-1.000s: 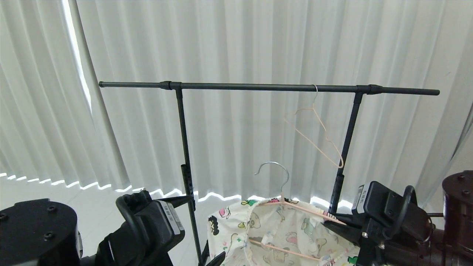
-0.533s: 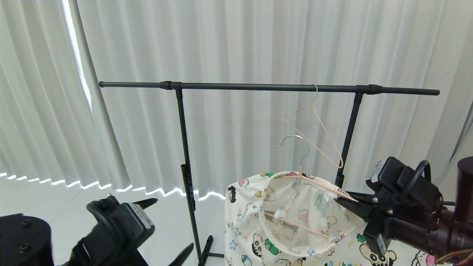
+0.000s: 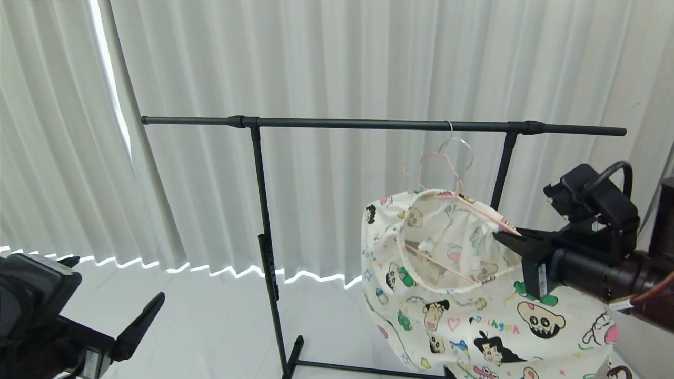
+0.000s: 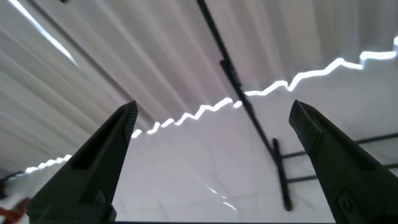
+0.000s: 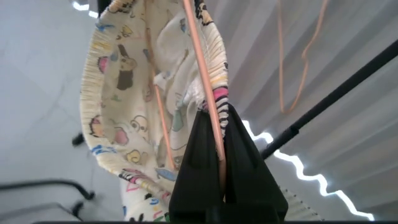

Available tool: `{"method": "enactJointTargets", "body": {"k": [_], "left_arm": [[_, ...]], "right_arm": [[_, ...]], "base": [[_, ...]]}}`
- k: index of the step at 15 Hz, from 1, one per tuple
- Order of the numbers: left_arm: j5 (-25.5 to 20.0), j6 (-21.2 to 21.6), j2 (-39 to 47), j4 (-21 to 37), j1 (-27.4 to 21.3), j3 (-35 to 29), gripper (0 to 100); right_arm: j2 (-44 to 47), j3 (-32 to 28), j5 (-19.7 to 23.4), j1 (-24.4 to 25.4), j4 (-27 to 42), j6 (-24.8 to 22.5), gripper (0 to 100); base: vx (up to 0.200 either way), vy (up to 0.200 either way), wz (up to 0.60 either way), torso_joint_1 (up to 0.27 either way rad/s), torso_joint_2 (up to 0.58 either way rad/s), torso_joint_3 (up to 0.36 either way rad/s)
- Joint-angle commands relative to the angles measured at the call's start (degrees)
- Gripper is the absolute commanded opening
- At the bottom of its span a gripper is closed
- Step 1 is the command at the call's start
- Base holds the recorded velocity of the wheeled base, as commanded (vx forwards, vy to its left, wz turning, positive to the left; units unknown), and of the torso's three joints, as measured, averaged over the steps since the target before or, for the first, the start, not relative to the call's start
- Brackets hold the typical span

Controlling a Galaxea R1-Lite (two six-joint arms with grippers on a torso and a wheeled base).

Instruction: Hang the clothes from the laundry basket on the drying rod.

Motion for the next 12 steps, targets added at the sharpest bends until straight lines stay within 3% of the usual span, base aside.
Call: {"method": "enactJointTargets", "body": {"k": [1,7,12], "left_arm": [[0.1,0.3,-2.9,0.0,0.7,-0.2,100],[0.0,0.2,-3.1,-0.1,0.7,-0.3,100],[-1.3,0.2,-2.9,0.0,0.7,-0.3,100]], "right_arm": [[4.4,-4.6,-1.2,-0.1,0.0,0.9,0],[11.1,-11.2,-1.4,-0.5,-5.5,0.9,0],[13.9,-16.9,-1.4,-3.6,-6.6,0.9,0]], "base": [[0.0,0.2,0.0,0.002,0.0,0.007],[0.0,0.2,0.0,0.001,0.0,0.002],[0.0,0.0,0.0,0.0,0.0,0.0]]}}
